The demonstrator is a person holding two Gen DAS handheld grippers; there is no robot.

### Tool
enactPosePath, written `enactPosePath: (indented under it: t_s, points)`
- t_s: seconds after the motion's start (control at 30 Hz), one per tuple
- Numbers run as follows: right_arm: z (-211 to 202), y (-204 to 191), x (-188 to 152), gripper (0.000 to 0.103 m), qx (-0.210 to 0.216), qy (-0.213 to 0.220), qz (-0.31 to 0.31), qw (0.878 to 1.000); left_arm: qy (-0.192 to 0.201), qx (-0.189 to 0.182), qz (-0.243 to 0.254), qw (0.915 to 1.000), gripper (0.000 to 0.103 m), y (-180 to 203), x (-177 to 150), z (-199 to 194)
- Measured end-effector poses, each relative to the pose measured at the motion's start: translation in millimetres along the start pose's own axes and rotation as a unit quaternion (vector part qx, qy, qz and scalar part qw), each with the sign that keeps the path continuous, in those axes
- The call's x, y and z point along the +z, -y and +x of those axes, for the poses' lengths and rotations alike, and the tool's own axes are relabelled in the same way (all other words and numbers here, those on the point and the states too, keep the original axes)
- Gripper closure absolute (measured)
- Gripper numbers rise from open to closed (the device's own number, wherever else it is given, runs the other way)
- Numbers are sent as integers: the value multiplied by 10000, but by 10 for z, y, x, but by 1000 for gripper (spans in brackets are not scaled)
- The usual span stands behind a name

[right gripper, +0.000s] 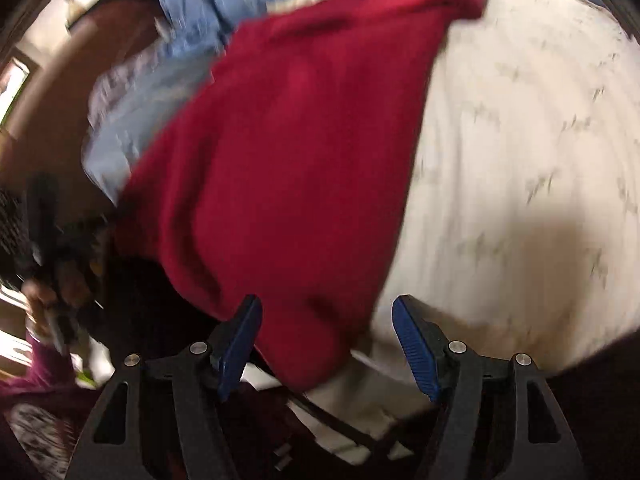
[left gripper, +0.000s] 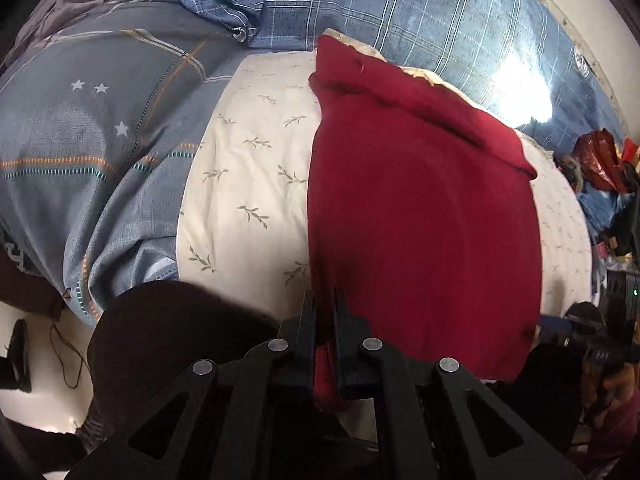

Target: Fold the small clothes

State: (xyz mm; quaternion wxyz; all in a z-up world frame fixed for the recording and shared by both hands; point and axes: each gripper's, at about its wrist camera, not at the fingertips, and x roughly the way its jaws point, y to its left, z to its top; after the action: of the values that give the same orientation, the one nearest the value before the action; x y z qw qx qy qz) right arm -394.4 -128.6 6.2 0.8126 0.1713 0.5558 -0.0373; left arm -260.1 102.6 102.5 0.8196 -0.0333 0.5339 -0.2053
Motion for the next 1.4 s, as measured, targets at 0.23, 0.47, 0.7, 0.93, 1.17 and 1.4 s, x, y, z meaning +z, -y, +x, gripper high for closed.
enactPosePath:
  t_s: [0.23,0.47,0.7,0.93,1.17,1.4]
  points:
    - [322,-29,-223,33,46,-508,138,9986,-139,454,196,9987,96,70,-70,46]
    - [451,-5,-239,63,486,-281,372,9977,-250,748,284,9965,66,159,-85,130]
    - [419,-6,-262,84,522,-163,335,9979,-343,829,280,9956,58,159,-45,277]
    - [243,-135,-266,93,523,84,-4,9986,-405,795,478,9949,62,232,-42,358]
    - [-166,-203,-251,94,748,713,-116,9946,-390,601,529,9960,95,228,-66,324]
    - [-624,-274,-55,95,1063,1376,10,9848,139,-161,95,9997,97,50,102,-144]
